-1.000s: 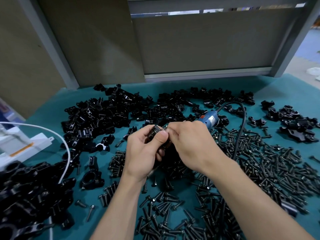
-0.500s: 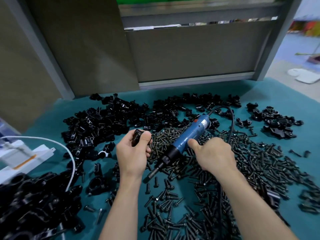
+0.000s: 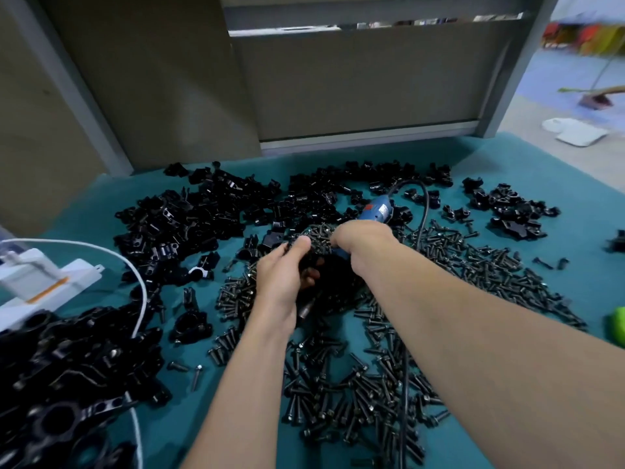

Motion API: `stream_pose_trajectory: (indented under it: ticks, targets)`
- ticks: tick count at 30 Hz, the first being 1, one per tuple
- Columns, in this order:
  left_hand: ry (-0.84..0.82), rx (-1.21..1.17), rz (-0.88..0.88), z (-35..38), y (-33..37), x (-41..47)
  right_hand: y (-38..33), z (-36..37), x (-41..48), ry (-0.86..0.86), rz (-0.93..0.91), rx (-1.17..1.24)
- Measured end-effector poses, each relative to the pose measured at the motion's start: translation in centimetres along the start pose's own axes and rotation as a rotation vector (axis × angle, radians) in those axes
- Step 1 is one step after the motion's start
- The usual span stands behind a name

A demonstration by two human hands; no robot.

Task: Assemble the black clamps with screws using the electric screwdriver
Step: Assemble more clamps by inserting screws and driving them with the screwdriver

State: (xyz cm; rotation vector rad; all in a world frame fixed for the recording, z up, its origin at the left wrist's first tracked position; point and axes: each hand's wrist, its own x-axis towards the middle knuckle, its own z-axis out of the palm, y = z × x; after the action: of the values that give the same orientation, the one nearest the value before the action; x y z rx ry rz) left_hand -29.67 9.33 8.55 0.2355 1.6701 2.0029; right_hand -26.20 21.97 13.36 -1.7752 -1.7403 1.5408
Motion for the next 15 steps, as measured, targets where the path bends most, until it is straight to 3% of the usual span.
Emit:
stream_pose_trajectory:
  ticks: [2, 7, 11, 15]
  targets:
    - [-0.037, -0.100, -0.036, -0.1, 0.2, -0.1, 0.4, -0.4, 0.3, -0.077, 0.048, 0.194]
    - [0.003, -0.065, 0.026, -0.6, 0.2, 0.3, 2.1, -3.9, -0.2, -0.295, 0.052, 0.770]
    - [0.031, -0.018, 0.067, -0.8, -0.1, 0.3, 2.6, -6.5, 0.3, -0.595, 0.078, 1.182]
    - [0.081, 0.056, 0.117, 0.0, -0.6, 0.3, 2.5, -6.6, 1.6, -0.722, -0.097, 1.229]
